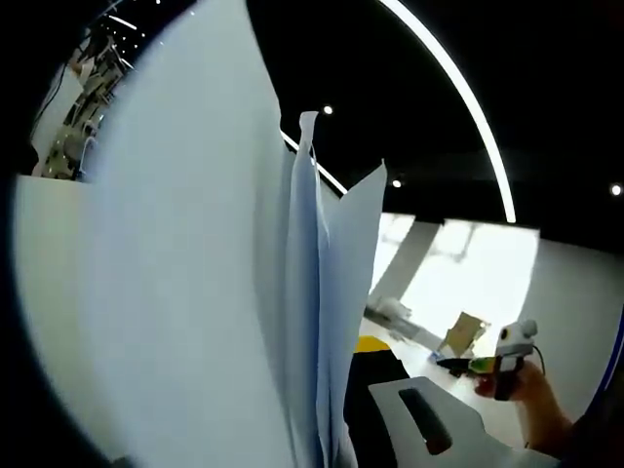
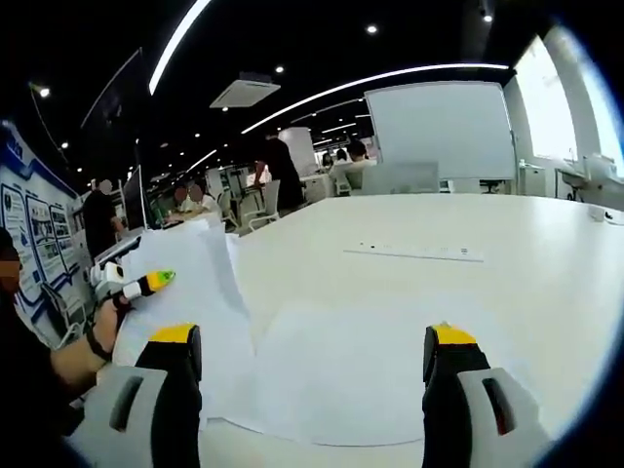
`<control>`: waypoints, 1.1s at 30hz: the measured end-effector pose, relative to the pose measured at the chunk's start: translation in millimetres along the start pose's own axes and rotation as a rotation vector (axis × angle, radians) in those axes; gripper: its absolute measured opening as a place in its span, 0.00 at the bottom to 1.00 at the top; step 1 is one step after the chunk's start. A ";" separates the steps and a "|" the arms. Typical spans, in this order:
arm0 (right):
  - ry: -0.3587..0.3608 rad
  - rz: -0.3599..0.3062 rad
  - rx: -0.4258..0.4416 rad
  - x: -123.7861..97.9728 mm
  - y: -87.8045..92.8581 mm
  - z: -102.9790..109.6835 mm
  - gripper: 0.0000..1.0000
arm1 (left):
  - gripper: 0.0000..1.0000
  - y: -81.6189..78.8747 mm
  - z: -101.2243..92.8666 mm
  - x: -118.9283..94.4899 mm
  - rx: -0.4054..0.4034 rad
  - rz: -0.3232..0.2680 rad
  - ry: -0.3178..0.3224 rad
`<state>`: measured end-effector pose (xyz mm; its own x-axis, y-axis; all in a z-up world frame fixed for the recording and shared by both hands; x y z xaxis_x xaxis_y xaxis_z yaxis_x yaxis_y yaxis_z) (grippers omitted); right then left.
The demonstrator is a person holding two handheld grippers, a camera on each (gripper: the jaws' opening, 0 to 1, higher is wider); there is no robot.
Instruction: Organize the stack of printing papers by aligning and flattening the scattered papers on the table
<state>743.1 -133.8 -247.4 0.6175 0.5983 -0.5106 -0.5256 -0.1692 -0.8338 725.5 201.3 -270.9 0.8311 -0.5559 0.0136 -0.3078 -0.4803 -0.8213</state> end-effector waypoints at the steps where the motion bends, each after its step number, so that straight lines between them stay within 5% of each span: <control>1: -0.001 0.000 0.000 0.0 0.1 0.1 0.89 | 0.06 -0.1 0.5 0.0 0.000 0.000 0.000; 33: 0.020 0.005 0.006 -5.7 2.0 -7.5 0.89 | 0.06 -0.6 4.8 -0.7 0.003 0.001 -0.001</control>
<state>742.9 -143.4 -247.8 0.6266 0.5817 -0.5187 -0.5321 -0.1669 -0.8301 727.3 205.2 -273.2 0.8313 -0.5556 0.0127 -0.3071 -0.4783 -0.8228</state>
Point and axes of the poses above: the point that each gripper's makers call its tool centre point, and the gripper's own axes: x roughly forward along the fingers, z roughly to its left, y roughly out of its underside, the point moved 5 cm from there along -x, roughly backward along the fingers, and after that the axes turned 12 degrees about z, right-handed, at the moved point
